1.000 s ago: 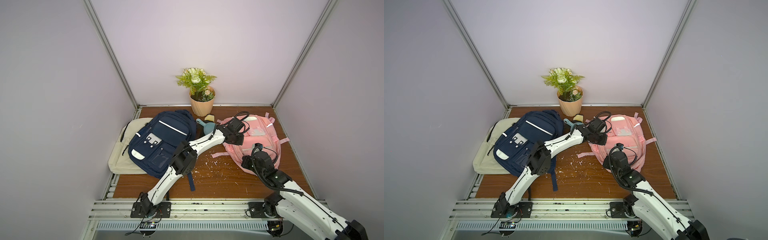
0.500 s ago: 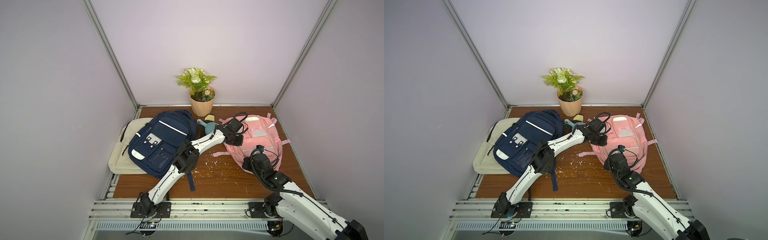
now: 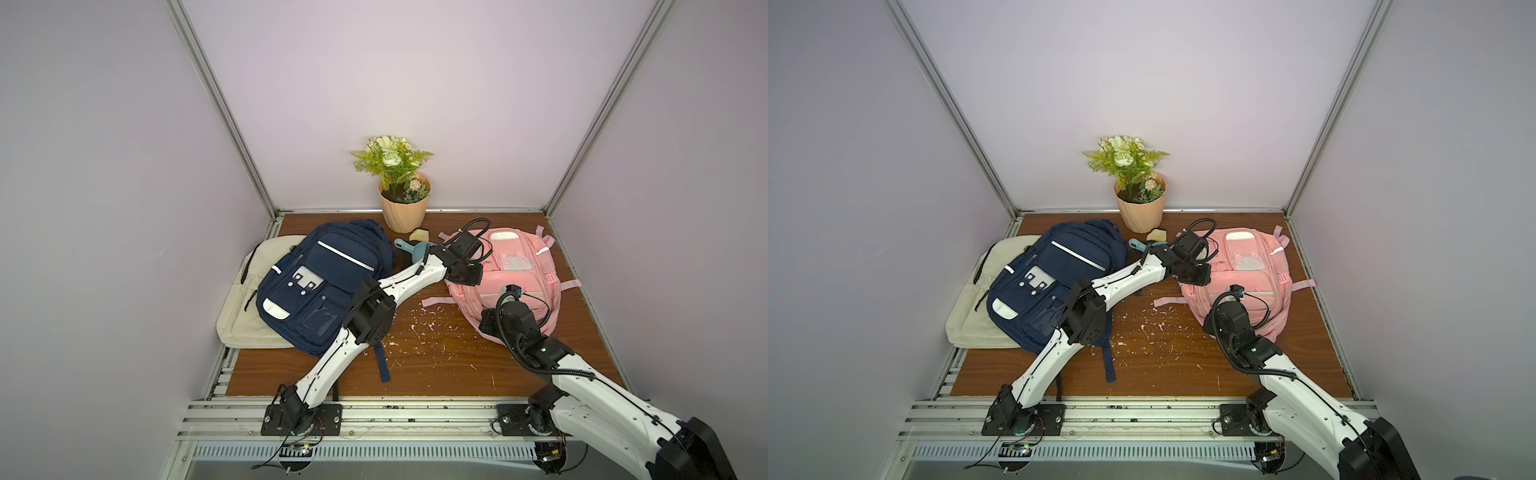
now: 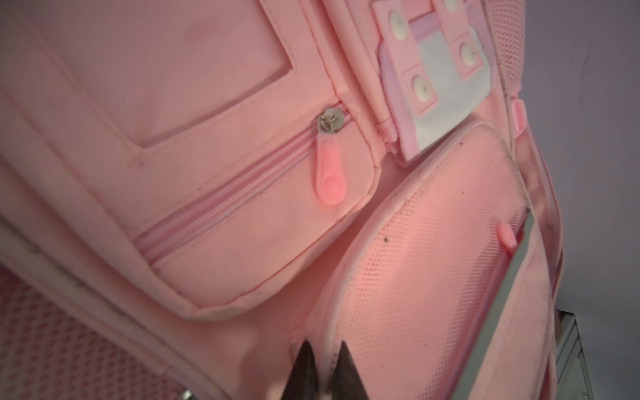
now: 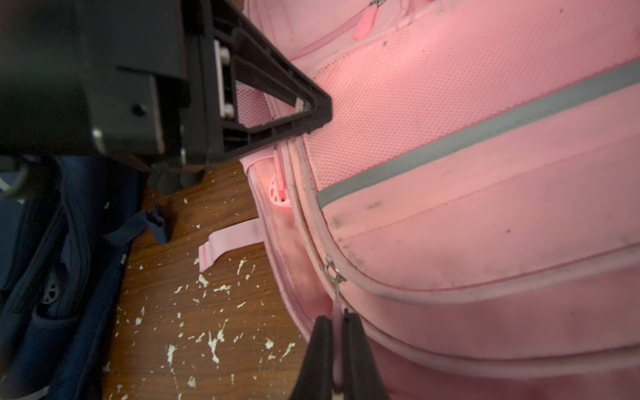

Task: Zip up the backpack
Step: Zip the zipper on the backpack.

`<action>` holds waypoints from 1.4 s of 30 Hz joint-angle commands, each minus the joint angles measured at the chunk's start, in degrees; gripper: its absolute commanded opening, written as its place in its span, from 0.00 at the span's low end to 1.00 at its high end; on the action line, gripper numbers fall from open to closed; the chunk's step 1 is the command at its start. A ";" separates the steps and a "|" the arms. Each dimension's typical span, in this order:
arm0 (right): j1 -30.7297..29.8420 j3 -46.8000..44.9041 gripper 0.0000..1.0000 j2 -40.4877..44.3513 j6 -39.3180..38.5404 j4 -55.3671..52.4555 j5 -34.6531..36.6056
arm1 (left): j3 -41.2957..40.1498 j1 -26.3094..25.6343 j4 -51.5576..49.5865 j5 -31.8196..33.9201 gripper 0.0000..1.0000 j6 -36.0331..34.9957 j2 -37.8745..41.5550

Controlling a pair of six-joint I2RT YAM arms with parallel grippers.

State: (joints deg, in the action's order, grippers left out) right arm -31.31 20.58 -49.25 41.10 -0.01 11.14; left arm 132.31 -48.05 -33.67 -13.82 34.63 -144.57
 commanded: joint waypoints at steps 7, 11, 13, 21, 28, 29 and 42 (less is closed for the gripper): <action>-1.44 0.73 0.00 -5.79 -2.19 7.79 -8.19 | -36.21 1.82 20.24 6.15 0.62 7.35 22.89; -2.88 0.49 0.00 -6.93 -3.82 9.56 -8.84 | -41.65 -0.13 25.14 4.38 0.62 8.90 25.37; -3.98 -0.08 0.00 -6.67 -4.23 10.39 -8.55 | -42.84 -0.89 26.37 4.05 0.62 9.37 25.52; -6.67 -3.14 0.00 -5.12 -3.55 12.77 -5.37 | -45.19 -3.85 28.65 1.83 0.57 11.15 23.17; -7.83 -2.89 0.00 -5.42 -3.36 12.02 -2.57 | -43.83 -5.03 27.26 2.30 0.38 11.92 19.79; -7.87 -2.77 0.00 -5.06 -3.24 11.58 -2.04 | -43.09 -5.03 26.10 3.27 0.35 11.44 19.50; -7.79 -3.82 0.00 -0.75 1.28 -2.67 6.72 | -20.51 1.94 7.49 13.36 0.00 0.15 13.25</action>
State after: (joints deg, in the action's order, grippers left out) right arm -38.54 17.47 -52.53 40.10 7.27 15.94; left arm 106.98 -51.64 -23.88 -10.15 40.53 -130.28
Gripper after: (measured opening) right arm 0.081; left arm 0.146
